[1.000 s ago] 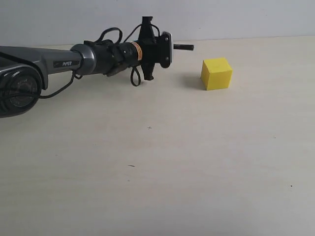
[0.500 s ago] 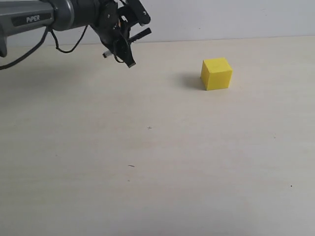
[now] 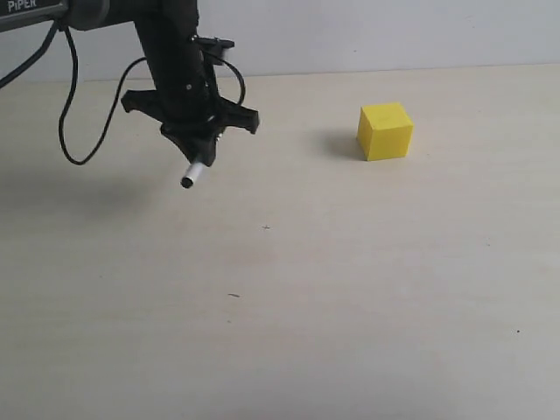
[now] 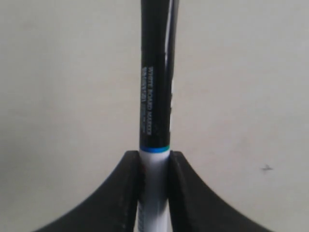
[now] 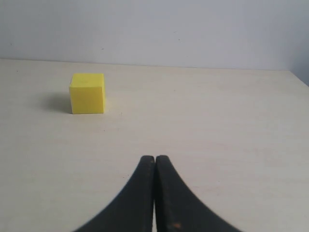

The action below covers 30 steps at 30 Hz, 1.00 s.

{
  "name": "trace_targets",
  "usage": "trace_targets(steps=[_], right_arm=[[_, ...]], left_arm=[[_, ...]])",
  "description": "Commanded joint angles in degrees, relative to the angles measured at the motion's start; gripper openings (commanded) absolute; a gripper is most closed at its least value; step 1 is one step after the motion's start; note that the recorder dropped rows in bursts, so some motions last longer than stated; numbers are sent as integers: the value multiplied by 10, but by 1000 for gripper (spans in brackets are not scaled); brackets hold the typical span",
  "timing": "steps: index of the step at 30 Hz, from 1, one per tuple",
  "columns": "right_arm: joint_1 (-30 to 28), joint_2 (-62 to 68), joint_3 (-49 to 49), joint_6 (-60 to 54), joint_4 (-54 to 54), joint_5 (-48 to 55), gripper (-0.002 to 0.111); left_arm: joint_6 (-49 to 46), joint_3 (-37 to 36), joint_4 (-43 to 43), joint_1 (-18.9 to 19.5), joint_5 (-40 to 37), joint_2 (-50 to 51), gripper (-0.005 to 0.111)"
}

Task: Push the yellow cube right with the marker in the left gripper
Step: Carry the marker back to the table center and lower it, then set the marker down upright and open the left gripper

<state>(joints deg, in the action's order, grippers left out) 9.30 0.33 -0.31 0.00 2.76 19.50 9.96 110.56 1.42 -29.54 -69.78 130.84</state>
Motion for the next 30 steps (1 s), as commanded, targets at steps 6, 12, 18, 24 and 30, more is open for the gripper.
trace_targets(steps=[6, 12, 18, 24, 30], right_arm=[[-3, -3, 3, 3, 2, -5, 0], [-3, -3, 3, 3, 2, -5, 0], [-3, -3, 3, 3, 2, -5, 0], [-3, -3, 3, 3, 2, -5, 0], [-3, -3, 3, 3, 2, -5, 0]], left_arm=[[187, -14, -27, -143, -2, -19, 0], [254, -14, -55, -193, -2, -19, 0], [279, -26, -42, -194, -2, -20, 0], [355, -96, -60, -196, -2, -20, 0], [368, -121, -49, -181, 60, -21, 0]])
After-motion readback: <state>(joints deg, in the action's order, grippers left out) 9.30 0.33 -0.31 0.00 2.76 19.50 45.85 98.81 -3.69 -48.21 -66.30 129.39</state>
